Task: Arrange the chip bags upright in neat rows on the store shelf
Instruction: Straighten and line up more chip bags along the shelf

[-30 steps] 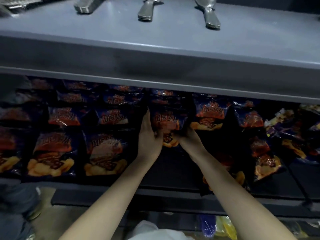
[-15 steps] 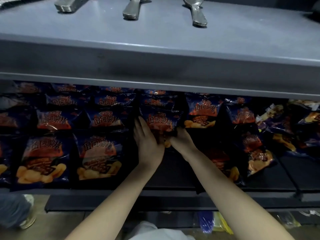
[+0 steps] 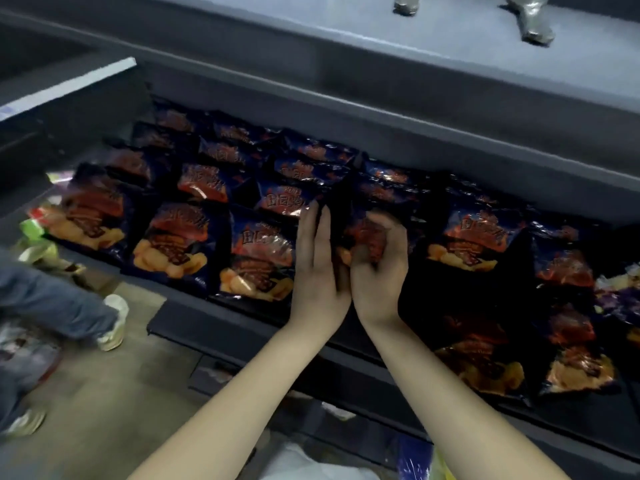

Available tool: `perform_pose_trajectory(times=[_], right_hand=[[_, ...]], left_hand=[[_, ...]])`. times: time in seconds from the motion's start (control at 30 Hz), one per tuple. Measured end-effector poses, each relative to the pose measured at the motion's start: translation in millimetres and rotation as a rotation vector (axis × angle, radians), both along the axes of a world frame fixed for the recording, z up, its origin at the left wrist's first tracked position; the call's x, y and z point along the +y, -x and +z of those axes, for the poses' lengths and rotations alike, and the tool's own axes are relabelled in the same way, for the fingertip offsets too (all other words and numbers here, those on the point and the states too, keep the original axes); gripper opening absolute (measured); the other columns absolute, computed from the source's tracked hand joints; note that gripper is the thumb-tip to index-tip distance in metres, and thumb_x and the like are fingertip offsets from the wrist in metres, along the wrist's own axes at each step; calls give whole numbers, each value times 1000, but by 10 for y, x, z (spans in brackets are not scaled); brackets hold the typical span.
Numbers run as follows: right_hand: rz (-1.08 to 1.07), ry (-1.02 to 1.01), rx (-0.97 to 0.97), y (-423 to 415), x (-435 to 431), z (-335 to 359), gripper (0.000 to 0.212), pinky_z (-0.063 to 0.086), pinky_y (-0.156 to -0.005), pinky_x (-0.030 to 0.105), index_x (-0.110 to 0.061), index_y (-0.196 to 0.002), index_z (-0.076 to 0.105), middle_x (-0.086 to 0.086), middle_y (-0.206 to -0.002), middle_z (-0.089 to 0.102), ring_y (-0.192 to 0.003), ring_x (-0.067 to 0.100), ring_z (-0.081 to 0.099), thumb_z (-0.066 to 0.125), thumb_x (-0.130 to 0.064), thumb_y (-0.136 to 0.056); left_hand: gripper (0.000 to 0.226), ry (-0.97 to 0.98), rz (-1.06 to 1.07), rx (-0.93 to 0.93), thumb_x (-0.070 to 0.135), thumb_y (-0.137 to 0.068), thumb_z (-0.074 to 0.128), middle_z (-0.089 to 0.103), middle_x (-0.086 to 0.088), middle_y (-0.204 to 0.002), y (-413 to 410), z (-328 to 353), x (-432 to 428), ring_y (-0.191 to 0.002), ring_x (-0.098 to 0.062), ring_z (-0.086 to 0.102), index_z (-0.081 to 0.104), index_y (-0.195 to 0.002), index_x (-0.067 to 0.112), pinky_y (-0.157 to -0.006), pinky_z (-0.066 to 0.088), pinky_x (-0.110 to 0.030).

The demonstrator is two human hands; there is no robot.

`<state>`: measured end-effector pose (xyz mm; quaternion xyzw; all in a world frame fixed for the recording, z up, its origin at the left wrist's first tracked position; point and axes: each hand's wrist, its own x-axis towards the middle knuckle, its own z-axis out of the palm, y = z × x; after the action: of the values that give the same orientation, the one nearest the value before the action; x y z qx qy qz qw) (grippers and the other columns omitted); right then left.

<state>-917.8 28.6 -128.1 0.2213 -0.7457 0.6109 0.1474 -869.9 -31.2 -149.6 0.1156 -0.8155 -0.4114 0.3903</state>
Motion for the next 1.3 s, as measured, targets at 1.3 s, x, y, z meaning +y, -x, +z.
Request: perform_pose_trajectory(times=[1.3], right_hand=[[-438, -175, -70, -1028, -103, -444, 48, 32, -98, 5, -4, -123, 52, 15, -138, 41, -127, 12, 37, 52, 3, -75]], left_hand=[[48, 47, -362, 5, 2, -76, 38, 38, 8, -136, -641, -276, -512, -130, -3, 29, 48, -121, 18, -110, 25, -24]])
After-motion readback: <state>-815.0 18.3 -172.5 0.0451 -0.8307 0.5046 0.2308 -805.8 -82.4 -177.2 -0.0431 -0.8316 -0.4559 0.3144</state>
